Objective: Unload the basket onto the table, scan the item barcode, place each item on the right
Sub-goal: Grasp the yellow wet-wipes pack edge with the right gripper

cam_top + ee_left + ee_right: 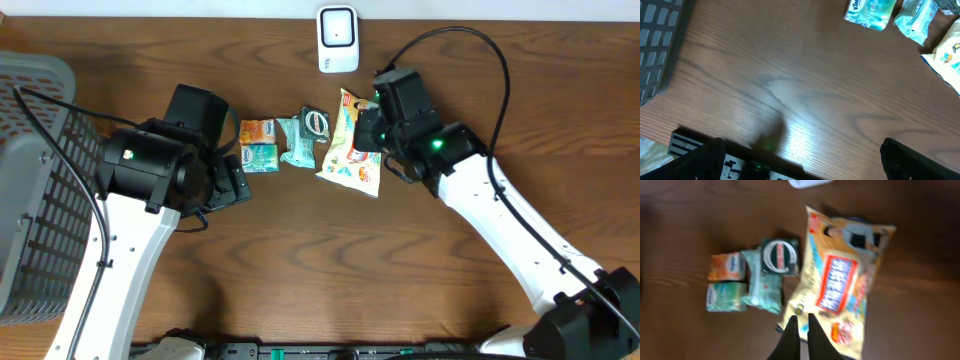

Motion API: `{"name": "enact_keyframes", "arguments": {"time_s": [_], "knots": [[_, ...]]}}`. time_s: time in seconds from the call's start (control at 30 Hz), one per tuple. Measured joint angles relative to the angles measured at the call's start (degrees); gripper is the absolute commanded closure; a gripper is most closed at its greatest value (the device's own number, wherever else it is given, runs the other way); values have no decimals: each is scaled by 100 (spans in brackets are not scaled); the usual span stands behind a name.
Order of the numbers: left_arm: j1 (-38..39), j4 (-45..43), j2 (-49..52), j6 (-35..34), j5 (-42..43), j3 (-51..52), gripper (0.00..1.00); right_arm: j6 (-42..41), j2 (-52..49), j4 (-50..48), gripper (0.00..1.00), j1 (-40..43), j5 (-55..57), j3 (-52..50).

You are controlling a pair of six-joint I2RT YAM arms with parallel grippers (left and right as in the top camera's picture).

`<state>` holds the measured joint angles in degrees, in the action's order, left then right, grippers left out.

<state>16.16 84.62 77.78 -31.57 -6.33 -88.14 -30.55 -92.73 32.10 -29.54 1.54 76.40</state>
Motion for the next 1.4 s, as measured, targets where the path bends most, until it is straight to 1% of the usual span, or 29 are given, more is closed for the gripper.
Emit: {"name": "enact_keyframes", "arguments": {"time_s": [0.13,0.23,0.37,0.5,0.77,0.9,1.03,1.13,1.23,1.4], "knots": [[0,0,0,0,0,0,2,20,-503,-278,99,-66,0,0],[0,0,0,0,0,0,2,22,-1001,-278,99,-94,-2,-4],[0,0,0,0,0,0,3,22,-1587,-116,99,-98,0,-11],[0,2,0,0,2,0,3,22,-1869,332,99,-98,52,-24],[0,2,0,0,0,0,3,24,-1766,1104,99,-98,103,-24],[0,2,0,0,0,2,3,22,-1305,1462,99,-98,114,-35],[0,0,0,0,0,0,2,24,-623,1499,99,-98,109,-35],[0,0,0,0,0,2,2,24,-297,1504,98,-109,107,-35],[0,0,0,0,0,0,3,22,-315,1502,98,-153,107,-35],[0,0,0,0,0,2,2,13,-730,1419,96,-278,107,-37]]}}
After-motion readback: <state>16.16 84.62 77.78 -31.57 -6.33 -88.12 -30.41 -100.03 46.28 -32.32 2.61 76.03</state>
